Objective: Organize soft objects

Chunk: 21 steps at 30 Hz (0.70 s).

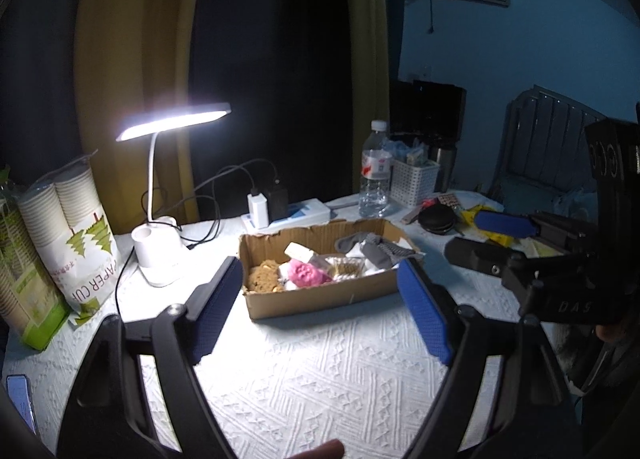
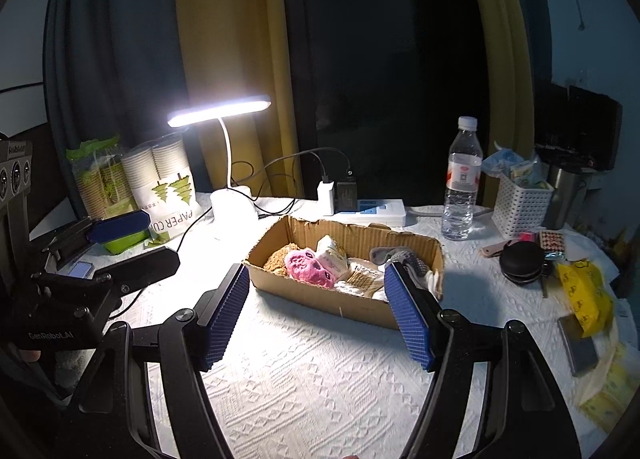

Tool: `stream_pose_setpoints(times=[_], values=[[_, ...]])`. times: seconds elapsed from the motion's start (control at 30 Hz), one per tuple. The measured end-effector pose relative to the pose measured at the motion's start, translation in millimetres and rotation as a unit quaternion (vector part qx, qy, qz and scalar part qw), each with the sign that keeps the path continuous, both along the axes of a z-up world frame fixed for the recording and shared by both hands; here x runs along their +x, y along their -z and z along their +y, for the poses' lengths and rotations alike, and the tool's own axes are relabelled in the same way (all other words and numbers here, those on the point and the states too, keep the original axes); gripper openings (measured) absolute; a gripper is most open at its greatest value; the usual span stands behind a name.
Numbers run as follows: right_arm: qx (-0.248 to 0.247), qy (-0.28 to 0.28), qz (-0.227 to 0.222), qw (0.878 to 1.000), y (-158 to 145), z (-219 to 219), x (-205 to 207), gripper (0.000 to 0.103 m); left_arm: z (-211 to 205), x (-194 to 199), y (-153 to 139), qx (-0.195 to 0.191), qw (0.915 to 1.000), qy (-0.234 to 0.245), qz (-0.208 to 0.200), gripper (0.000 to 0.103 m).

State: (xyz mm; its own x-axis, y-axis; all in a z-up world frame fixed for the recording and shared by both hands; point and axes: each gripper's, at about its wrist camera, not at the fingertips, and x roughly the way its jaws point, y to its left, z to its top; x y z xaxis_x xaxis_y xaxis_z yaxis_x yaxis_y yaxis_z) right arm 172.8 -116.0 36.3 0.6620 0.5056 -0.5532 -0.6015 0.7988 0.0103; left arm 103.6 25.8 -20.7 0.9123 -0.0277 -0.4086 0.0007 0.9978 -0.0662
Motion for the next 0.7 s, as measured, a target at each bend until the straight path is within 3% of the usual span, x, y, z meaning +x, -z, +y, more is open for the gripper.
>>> stream_pose_setpoints(times=[0.07,0.37,0.7], values=[[-0.002,0.004,-0.005,1.000,-3.7,-3.2,-6.2,0.073,-3.4,-6.9,-4.0,0.006,0.9998,-0.005,-0.017,0.095],[0.000,0.032,-0.035,0.999,-30.9,-23.1,-42.2,0.073,-16.5,-41.8,-28.9,0.005,0.9988,-0.003,-0.049,0.095],[0.006,0.062,-0.080,0.995,-71.8,-45.9,-89.2,0.073,-35.5,-87.7,-60.5,0.038,0.9950,-0.016,-0.091,0.095]])
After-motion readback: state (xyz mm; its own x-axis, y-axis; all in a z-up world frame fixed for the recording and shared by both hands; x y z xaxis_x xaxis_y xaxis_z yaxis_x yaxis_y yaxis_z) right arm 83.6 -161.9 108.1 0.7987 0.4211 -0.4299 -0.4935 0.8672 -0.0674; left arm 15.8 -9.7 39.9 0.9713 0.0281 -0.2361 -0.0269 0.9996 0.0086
